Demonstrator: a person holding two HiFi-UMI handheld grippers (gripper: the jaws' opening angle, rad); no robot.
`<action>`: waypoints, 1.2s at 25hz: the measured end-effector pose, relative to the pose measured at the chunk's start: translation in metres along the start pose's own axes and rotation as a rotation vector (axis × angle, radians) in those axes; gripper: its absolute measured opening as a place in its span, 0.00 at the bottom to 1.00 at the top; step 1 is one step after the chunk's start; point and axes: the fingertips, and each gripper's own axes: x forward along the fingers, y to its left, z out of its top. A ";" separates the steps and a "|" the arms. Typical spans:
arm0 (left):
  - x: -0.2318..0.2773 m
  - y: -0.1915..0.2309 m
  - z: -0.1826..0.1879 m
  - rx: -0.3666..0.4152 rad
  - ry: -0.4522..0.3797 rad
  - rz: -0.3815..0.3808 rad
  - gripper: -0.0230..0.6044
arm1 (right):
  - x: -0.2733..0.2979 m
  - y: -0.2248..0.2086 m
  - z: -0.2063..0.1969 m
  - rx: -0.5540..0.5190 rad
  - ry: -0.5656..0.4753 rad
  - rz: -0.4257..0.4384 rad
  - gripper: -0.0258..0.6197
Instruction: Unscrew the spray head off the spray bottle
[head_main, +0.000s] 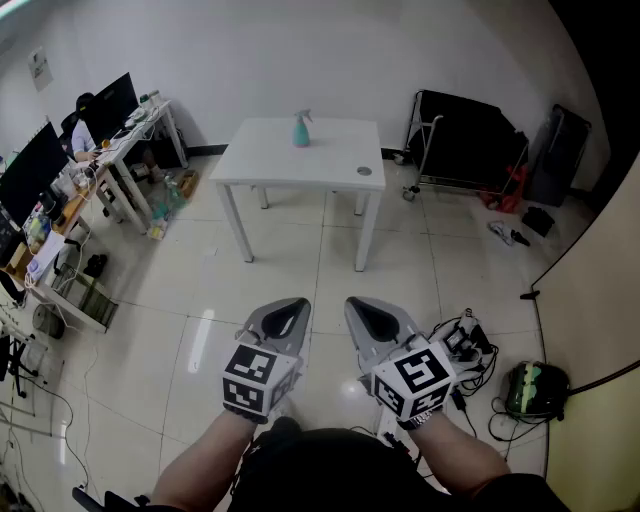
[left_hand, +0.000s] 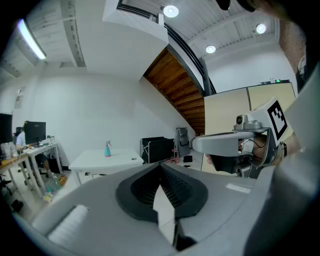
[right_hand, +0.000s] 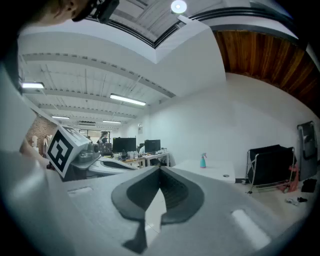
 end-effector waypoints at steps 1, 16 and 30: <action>0.001 0.002 0.000 0.001 -0.001 -0.001 0.06 | 0.002 -0.001 0.000 0.000 0.000 -0.002 0.03; 0.020 0.059 0.005 -0.030 -0.020 -0.038 0.06 | 0.063 -0.001 0.006 -0.022 0.013 -0.029 0.03; 0.035 0.148 0.005 -0.056 -0.014 -0.090 0.06 | 0.151 0.010 0.010 -0.018 0.044 -0.078 0.03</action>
